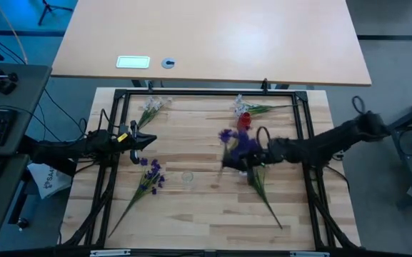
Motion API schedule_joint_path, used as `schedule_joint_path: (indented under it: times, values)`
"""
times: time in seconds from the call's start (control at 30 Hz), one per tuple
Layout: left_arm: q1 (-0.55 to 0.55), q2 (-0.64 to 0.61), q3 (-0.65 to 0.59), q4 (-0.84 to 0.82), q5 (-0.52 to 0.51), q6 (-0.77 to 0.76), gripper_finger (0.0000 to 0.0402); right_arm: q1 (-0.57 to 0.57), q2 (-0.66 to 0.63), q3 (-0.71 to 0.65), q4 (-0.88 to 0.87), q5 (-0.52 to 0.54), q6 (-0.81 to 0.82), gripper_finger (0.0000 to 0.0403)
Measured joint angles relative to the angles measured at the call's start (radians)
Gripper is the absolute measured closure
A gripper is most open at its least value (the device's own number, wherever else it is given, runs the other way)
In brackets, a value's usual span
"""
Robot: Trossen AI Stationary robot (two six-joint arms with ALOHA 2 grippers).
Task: Sort flowers into vase by color
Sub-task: Put the right purple flowers into the transparent vase
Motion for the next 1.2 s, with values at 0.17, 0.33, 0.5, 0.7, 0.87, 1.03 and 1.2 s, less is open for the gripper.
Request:
schedule_joint_path:
  times: [0.17,0.33,0.5,0.7,0.87,1.03,1.2]
  values:
    - [0.000,0.000,0.000,0.000,0.000,0.000,0.0402,-0.026,0.175,0.165,0.100,-0.141,-0.010,0.0400]
    - [0.000,0.000,0.000,0.000,0.000,0.000,0.0401,-0.020,0.312,0.400,-0.042,-0.094,-0.138,0.0400]
    - [0.000,0.000,0.000,0.000,0.000,0.000,0.0401,-0.031,0.422,0.621,-0.371,-0.006,-0.182,0.0400]
    - [0.000,0.000,0.000,0.000,0.000,0.000,0.0401,-0.042,0.489,0.774,-0.559,0.019,-0.182,0.0400]
    - [0.000,0.000,0.000,-0.001,0.000,0.000,0.0402,-0.040,0.490,0.846,-0.566,0.014,-0.182,0.0400]
    - [0.000,0.000,0.000,0.000,0.000,0.000,0.0402,-0.039,0.489,0.904,-0.685,0.008,-0.186,0.0400]
    - [0.000,0.000,0.000,0.000,0.000,0.000,0.0402,-0.039,0.488,0.935,-0.822,-0.024,-0.189,0.0400]
